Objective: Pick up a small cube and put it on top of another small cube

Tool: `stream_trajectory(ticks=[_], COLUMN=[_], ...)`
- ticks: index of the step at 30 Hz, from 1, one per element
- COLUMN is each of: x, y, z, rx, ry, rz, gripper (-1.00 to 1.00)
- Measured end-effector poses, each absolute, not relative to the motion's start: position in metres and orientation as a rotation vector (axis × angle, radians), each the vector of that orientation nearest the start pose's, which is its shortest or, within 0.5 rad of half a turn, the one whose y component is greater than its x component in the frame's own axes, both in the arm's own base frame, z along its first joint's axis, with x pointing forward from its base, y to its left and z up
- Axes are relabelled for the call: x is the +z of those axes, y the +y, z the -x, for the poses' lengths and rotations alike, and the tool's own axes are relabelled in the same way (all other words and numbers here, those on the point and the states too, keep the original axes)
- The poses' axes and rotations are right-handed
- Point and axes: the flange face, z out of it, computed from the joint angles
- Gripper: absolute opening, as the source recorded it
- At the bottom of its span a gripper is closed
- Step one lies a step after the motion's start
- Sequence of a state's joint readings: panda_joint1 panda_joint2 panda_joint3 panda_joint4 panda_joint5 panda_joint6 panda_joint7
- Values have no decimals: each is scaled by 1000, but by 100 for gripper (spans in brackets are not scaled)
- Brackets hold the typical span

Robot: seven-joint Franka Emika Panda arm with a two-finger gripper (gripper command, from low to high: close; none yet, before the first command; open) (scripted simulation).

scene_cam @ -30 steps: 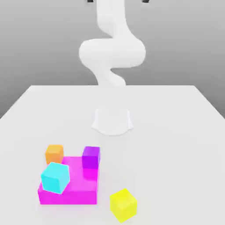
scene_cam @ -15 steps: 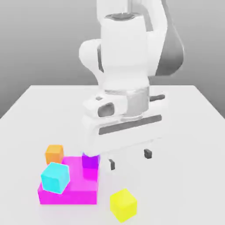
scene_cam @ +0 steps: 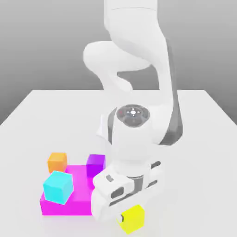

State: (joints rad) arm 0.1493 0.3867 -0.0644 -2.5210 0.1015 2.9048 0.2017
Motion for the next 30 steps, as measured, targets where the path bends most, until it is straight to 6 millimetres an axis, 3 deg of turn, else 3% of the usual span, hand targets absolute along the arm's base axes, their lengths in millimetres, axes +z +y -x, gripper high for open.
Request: stream_trajectory(ticks=[2,6,7,9,13,21,24,29,30], x=[145,189,199,217,248,294,294,248,241], y=[30,29,21,-8,-86,-164,-183,-186,-186], z=[-452,-452,-450,-442,-412,-332,-305,-301,-300], rx=[0,1,2,3,5,4,2,2,1], ry=[329,331,368,496,846,1336,1480,1507,1509], rz=[3126,3125,3120,3101,3021,2838,2765,2752,2753], gripper=[-100,-100,-100,-100,-100,-100,-100,-100,100])
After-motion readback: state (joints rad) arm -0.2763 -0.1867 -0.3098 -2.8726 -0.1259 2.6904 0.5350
